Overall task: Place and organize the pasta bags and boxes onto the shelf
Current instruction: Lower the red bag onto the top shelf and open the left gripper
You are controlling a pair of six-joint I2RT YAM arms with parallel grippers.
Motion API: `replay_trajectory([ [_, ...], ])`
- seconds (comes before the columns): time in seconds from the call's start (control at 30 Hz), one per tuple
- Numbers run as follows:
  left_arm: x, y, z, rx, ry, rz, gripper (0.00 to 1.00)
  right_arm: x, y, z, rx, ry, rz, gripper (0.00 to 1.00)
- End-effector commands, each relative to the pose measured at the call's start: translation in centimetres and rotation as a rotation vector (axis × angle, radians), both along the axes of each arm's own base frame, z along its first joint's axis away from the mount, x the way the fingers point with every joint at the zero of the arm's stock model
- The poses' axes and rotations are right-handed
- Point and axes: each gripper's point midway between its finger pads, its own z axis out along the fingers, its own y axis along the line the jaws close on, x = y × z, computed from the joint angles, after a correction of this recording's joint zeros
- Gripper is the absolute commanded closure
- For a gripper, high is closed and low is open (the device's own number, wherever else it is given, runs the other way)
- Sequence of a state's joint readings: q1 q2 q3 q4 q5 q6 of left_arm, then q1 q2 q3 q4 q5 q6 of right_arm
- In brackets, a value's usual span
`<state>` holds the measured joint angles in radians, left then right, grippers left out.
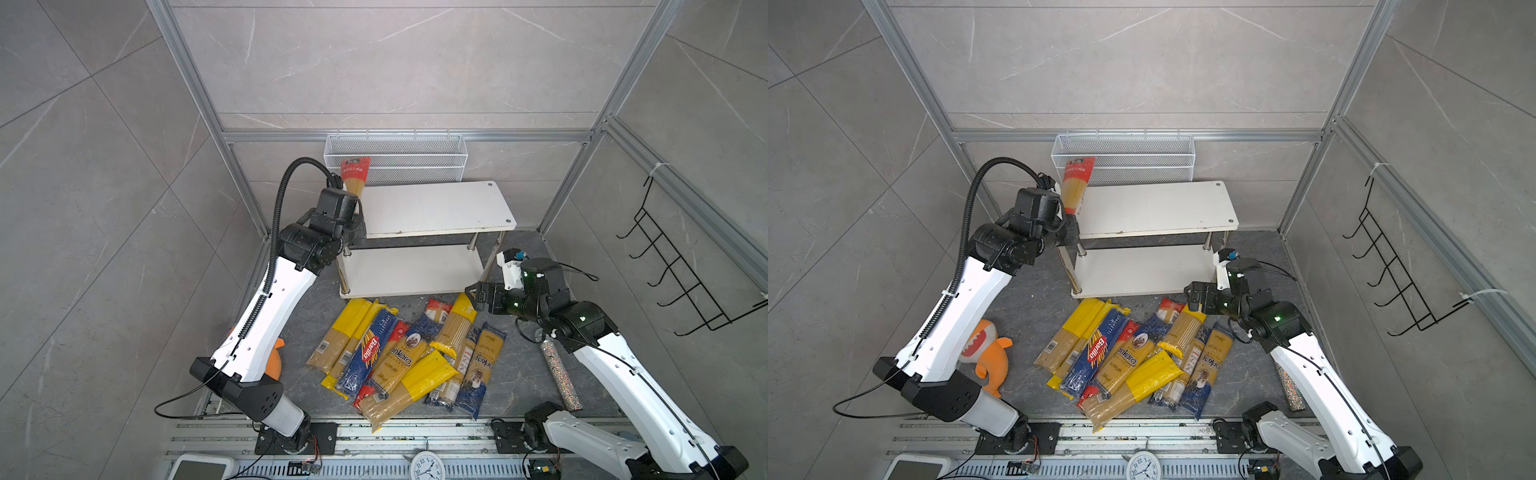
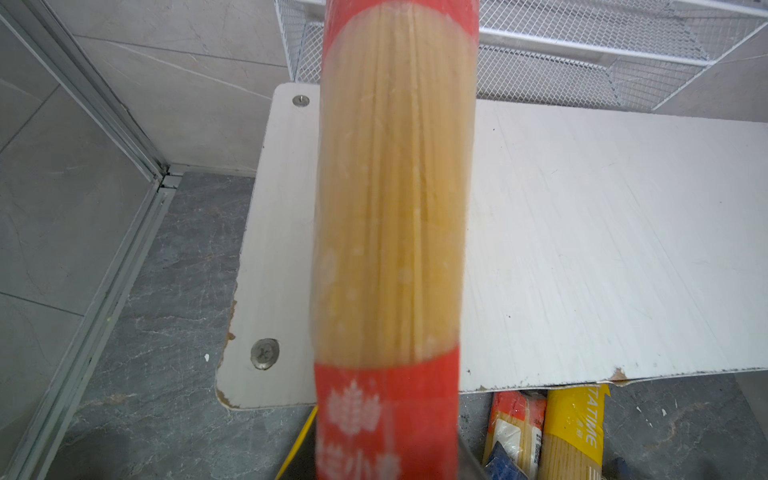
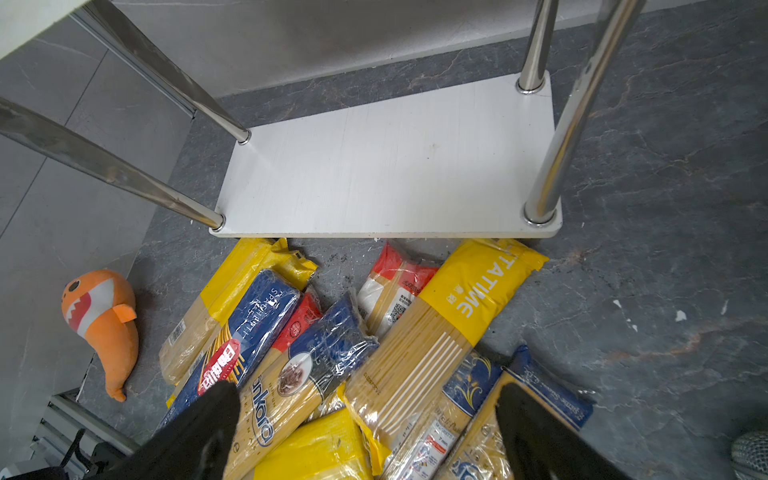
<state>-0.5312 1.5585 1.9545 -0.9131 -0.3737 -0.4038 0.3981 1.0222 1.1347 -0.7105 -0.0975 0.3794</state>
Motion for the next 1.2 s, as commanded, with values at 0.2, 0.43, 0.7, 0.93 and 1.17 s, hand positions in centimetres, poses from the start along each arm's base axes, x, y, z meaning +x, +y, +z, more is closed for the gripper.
replay_trajectory([
  [0.2, 0.8, 1.0, 5.6, -0.133, -0.201, 0.087, 0.76, 0.2, -0.1, -1.8, -0.031, 0.019, 0.001, 0.00],
  [0.43, 0.4, 0.7, 5.1, -0.145, -0.205, 0.056, 0.33, 0.0, -0.4, -2.3, -0.040, 0.032, -0.012, 0.00],
  [0.7, -1.0, 0.5, 5.6, -0.189, -0.208, 0.015, 0.25, -0.1, -0.4, -2.1, -0.032, 0.033, -0.017, 0.00],
  [0.93, -4.0, 1.1, 6.2, -0.247, -0.219, -0.017, 0.23, -0.8, -0.7, -2.2, -0.036, 0.053, -0.020, 0.00],
  [1.17, -9.1, 2.3, 4.5, -0.290, -0.198, -0.038, 0.22, -1.9, -1.3, -2.8, -0.042, 0.085, -0.035, 0.00],
])
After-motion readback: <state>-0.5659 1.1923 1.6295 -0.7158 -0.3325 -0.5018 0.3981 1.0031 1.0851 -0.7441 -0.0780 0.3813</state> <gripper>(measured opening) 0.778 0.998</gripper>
